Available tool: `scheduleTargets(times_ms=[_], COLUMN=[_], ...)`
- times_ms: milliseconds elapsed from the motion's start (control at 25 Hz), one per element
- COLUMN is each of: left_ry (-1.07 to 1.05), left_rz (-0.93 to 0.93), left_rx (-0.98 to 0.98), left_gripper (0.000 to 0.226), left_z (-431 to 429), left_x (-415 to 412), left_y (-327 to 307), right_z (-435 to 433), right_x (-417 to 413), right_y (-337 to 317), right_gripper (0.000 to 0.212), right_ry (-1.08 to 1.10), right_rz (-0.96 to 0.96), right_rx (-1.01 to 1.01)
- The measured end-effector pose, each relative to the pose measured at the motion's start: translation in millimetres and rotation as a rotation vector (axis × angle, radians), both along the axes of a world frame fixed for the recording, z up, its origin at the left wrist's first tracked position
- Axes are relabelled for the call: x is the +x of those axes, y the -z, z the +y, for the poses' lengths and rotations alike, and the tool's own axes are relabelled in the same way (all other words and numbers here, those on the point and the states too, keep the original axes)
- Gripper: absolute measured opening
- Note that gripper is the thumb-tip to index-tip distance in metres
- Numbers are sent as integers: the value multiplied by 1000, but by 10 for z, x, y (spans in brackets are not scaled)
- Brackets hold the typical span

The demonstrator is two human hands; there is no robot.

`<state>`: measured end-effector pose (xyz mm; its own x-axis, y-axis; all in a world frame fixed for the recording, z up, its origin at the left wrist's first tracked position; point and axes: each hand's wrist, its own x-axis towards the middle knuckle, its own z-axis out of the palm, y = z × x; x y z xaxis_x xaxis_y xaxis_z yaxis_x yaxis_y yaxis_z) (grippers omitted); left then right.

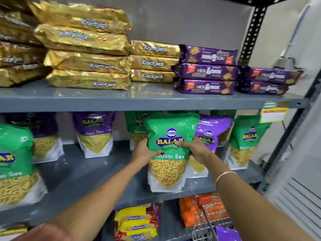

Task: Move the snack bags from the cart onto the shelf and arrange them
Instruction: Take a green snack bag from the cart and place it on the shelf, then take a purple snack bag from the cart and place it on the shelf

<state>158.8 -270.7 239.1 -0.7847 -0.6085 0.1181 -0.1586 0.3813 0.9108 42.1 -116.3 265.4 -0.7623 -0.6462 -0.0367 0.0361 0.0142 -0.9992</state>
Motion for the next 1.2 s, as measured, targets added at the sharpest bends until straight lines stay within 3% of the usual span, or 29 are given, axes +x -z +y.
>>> scheduleTargets(times_ms=[240, 400, 560, 680, 760, 840, 920, 1080, 1200], left_ry=[-159, -192, -224, -447, -454, -312, -127, 306, 471], left_rz=[-88, -89, -61, 63, 137, 175, 181, 10, -266], left_rx=[-73, -44, -59, -406, -653, -783, -791, -486, -221], left_gripper=[55, 54, 65, 72, 65, 59, 55, 37, 26], left_z=[-503, -513, -457, -240, 38, 378, 734, 1622, 2302], left_x=[130, 164, 196, 294, 284, 165, -38, -520, -916], left_y=[152, 345, 367, 460, 594, 750, 917, 1224, 1615], right_z=[-698, -803, -746, -570, -279, 145, 615, 1675, 2384], right_x=[158, 191, 189, 161, 47, -87, -199, -393, -502], right_y=[289, 487, 474, 536, 621, 686, 773, 1245, 1774], right_gripper=[37, 21, 28, 48, 51, 42, 29, 4, 16], right_ry=[27, 38, 10, -13, 3, -10, 13, 265, 428], right_rz=[11, -44, -33, 56, 52, 25, 7, -25, -142], right_rx=[-55, -77, -22, 98, 202, 292, 384, 459, 543])
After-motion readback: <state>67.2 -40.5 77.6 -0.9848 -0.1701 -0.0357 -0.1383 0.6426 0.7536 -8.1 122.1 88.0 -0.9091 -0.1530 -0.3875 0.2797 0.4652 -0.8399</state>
